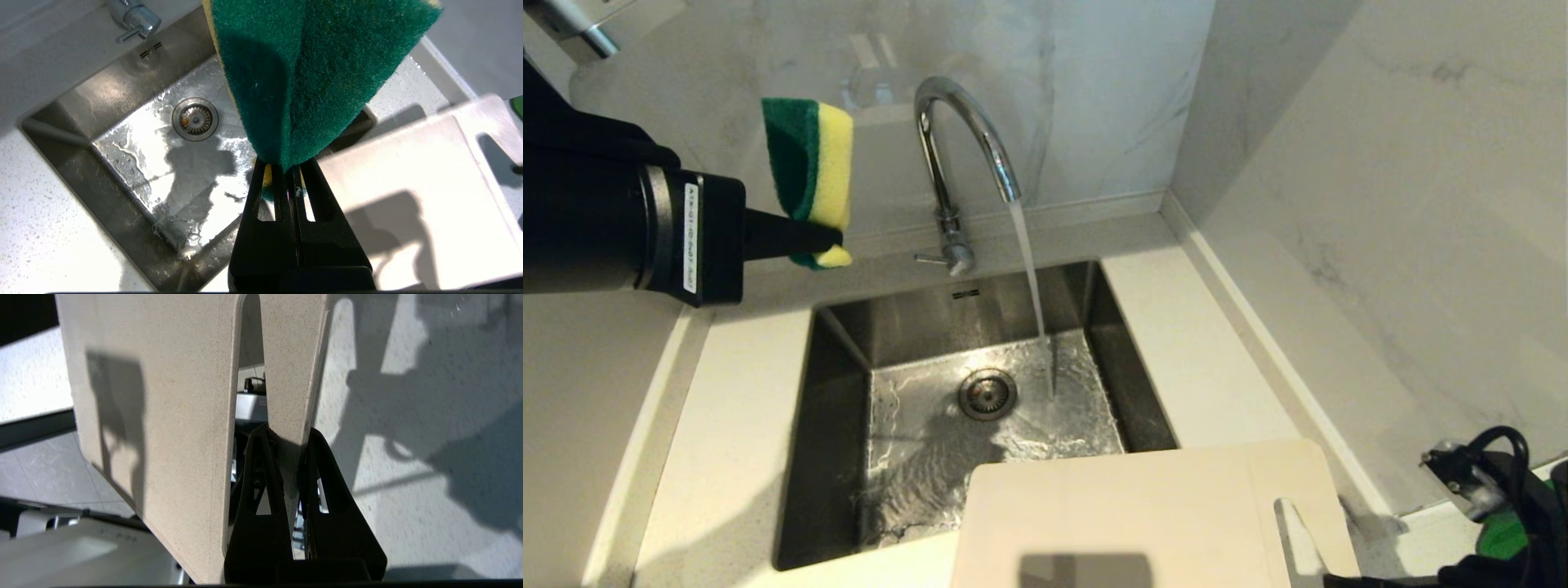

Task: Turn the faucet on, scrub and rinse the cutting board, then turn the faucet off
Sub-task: Put down the cutting board

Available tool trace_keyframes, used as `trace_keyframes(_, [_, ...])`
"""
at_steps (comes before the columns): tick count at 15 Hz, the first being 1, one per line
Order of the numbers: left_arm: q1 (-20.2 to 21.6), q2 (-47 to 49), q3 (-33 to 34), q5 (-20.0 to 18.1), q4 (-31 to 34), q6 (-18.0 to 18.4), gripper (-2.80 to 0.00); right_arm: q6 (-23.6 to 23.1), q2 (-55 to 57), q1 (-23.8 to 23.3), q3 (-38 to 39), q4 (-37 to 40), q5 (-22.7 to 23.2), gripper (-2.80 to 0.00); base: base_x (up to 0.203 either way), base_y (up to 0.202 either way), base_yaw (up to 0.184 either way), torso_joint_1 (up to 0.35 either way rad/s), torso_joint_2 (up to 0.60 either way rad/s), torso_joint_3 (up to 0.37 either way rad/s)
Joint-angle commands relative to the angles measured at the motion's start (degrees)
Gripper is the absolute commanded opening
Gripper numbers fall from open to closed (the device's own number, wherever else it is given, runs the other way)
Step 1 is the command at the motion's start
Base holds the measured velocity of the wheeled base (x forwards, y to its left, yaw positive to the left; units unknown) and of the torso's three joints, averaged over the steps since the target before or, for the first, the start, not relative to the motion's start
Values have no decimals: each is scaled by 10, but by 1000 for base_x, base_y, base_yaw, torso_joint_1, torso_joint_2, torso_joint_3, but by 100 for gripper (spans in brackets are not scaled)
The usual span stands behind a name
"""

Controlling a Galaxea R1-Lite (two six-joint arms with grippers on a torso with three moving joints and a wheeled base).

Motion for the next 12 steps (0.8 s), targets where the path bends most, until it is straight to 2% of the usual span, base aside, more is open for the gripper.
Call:
trace_keyframes(1, [0,-5,19,1,1,-3,-280,4,75,-1,4,-15,3,-280,0,0,0,0,0,0])
trace_keyframes(4, [0,-9,28,1,-1,-8,-280,3,120,-21,8,-23,6,-280,0,0,0,0,0,0])
trace_keyframes(6, [1,-6,27,2,-2,-9,-280,7,161,-42,11,-67,8,-280,0,0,0,0,0,0])
trace_keyframes(10, [1,-6,30,2,-2,-9,-280,-9,241,-133,8,-193,24,-280,0,0,0,0,0,0])
trace_keyframes(12, [1,-6,32,2,-2,-9,-280,-26,243,-134,7,-199,27,-280,0,0,0,0,0,0])
